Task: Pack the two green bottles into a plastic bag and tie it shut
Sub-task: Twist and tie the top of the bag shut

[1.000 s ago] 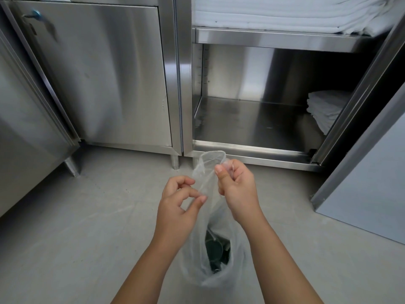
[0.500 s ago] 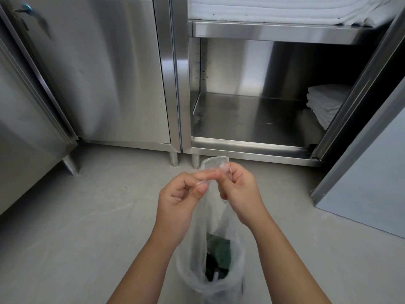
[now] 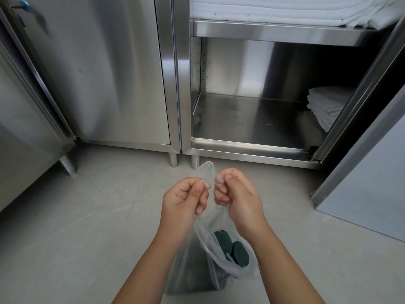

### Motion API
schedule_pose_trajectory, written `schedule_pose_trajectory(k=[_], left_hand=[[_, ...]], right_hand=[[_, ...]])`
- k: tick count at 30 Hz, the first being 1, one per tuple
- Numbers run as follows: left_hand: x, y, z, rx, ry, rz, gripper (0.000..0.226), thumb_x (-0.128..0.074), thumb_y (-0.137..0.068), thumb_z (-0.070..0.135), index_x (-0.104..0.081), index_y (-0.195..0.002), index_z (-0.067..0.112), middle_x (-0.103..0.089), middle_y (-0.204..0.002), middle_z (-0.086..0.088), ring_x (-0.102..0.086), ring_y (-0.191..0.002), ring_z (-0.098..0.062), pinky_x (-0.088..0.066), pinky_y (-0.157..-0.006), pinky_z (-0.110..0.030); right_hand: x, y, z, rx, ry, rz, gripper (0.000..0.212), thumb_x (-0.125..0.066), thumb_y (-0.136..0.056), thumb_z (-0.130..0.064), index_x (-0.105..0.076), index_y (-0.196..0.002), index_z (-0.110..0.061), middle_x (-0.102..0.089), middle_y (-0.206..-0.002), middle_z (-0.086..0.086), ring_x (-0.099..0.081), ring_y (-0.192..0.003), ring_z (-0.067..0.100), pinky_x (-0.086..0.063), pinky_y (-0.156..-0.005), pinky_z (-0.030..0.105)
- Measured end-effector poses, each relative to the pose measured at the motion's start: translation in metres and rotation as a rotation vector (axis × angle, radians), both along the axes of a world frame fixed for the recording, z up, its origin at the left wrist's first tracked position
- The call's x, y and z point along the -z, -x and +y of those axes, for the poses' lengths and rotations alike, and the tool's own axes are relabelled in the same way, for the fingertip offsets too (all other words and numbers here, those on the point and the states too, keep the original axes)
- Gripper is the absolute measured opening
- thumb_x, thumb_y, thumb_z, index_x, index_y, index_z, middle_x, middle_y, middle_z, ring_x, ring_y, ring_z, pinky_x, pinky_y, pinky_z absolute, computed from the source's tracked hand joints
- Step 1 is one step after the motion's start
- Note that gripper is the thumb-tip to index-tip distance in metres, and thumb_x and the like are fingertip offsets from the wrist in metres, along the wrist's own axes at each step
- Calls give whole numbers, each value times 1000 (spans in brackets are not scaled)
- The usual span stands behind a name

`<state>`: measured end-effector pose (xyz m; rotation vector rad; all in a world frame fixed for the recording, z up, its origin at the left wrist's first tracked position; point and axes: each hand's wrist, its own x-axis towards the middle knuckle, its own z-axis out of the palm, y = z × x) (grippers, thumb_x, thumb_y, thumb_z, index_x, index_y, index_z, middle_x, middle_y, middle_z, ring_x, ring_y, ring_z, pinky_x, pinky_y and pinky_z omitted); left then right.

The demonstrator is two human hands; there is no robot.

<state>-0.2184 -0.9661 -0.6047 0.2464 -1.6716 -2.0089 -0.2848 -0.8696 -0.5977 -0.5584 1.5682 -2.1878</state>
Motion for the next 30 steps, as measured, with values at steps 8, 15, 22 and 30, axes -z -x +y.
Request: schedule_pose_trajectory(k=[8, 15, 22, 30], left_hand=[[-3, -7, 1, 146, -50, 13, 25, -48, -83, -4, -70, -82, 7, -60, -55, 2, -49, -48, -6, -45, -56, -17], [-1, -6, 1, 200, -79, -125, 15, -51, -84, -5, -47, -95, 4, -59, -49, -5, -36, -37, -8, -36, -45, -17], [-2, -7, -1, 198, -111, -122, 21, -60, -72, 12, -55, -90, 3, -58, -48, -4, -35, -33, -6, -32, -42, -16], [-1, -7, -1, 222, -194, -68, 14, -57, -74, 9, -46, -68, 5, -59, -48, -5, -36, -33, -6, -32, -43, -16]], right_hand=[[2, -4, 4, 65, -56, 17, 25, -47, -88, 1, -68, -83, -12, -55, -49, -3, -47, -46, 8, -43, -49, 17], [1, -2, 10, 27, -52, -89, 16, -57, -81, 2, -55, -70, -9, -61, -48, 1, -48, -41, 11, -42, -44, 16], [2, -4, 11, -58, -126, -60, 9, -64, -76, -2, -62, -67, -5, -57, -49, 8, -46, -49, 15, -39, -47, 19], [2, -5, 12, -137, -81, -45, 6, -63, -76, -8, -60, -75, -4, -58, -50, 3, -45, -45, 9, -36, -46, 18]])
